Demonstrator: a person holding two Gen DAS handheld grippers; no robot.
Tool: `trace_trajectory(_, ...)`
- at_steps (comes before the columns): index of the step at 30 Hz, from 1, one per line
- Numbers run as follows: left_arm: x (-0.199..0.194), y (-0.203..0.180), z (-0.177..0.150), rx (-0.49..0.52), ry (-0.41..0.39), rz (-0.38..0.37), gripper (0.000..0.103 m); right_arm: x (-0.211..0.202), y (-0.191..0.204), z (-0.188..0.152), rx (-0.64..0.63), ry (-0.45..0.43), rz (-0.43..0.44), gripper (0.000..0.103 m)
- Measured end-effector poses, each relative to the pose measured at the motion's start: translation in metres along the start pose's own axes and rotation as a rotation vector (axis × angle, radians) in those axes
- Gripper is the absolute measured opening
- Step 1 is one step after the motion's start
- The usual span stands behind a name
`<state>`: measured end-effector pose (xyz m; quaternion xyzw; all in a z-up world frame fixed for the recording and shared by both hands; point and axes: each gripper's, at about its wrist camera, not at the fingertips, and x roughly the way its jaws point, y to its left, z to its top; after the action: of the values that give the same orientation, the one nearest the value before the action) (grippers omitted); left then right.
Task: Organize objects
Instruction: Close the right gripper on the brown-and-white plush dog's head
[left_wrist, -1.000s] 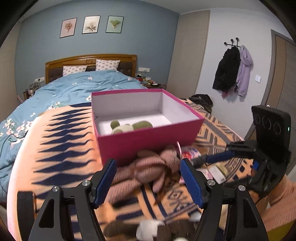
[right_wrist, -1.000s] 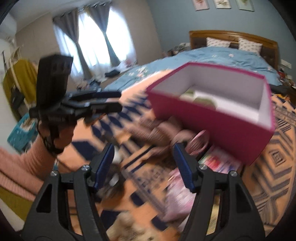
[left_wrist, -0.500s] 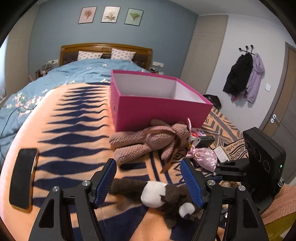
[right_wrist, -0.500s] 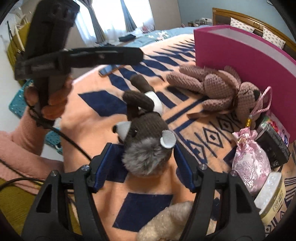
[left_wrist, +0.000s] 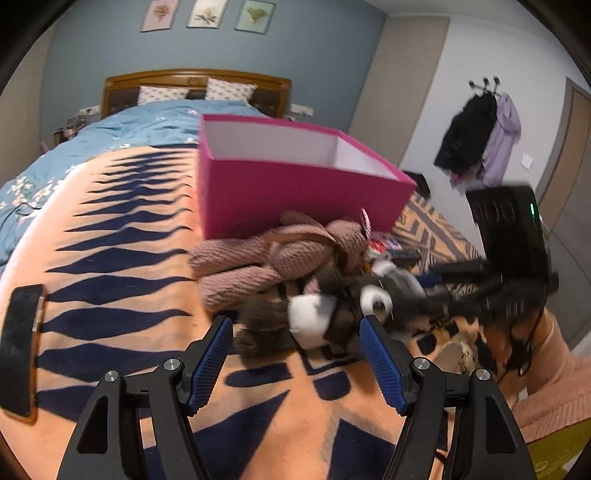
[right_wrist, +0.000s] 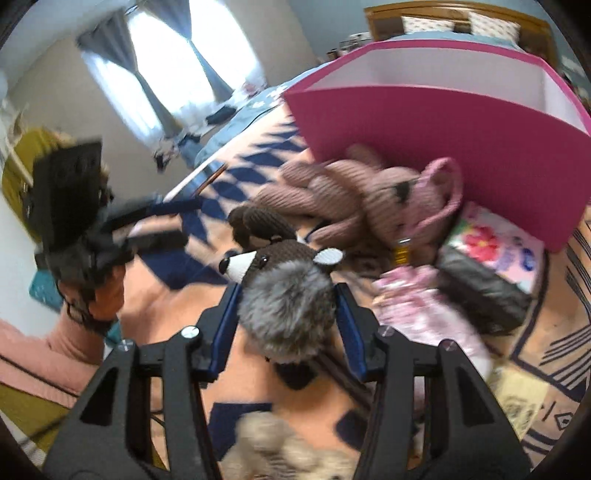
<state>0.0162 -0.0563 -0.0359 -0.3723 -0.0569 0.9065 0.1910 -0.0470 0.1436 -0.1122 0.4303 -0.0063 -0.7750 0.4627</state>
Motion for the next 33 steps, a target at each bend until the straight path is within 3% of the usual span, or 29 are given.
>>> trace_trajectory(4,0.023,-0.012,-0.002,0.035,0.055,-0.025,0.073,-0.009,-0.022,0.004,0.065,-0.029,-0.023,0.047)
trace_trajectory(8,0.046,-0.011,-0.004,0.036,0.115,-0.009,0.073,-0.008,-0.016,0.001,0.045,-0.030,-0.067,0.047)
trace_trajectory(10,0.050,-0.010,-0.005,0.030,0.121,-0.007,0.073,-0.004,-0.007,-0.002,0.016,-0.022,-0.073,0.051)
trace_trajectory(14,0.049,-0.008,-0.005,0.019,0.118,-0.019,0.073,0.001,0.015,-0.012,-0.074,-0.028,-0.131,0.067)
trace_trajectory(16,0.049,-0.007,-0.005,0.015,0.120,-0.015,0.073,0.002,0.023,-0.016,-0.107,-0.041,-0.142,0.067)
trace_trajectory(24,0.054,-0.005,0.002,-0.003,0.124,-0.019,0.073,0.013,0.024,-0.023,-0.151,-0.021,-0.228,0.068)
trace_trajectory(28,0.051,-0.003,0.002,0.001,0.118,-0.024,0.073,0.022,0.014,-0.015,-0.102,-0.024,-0.205,0.059)
trace_trajectory(33,0.039,-0.003,0.001,0.013,0.097,-0.049,0.073,0.012,0.008,-0.012,-0.066,-0.036,-0.163,0.055)
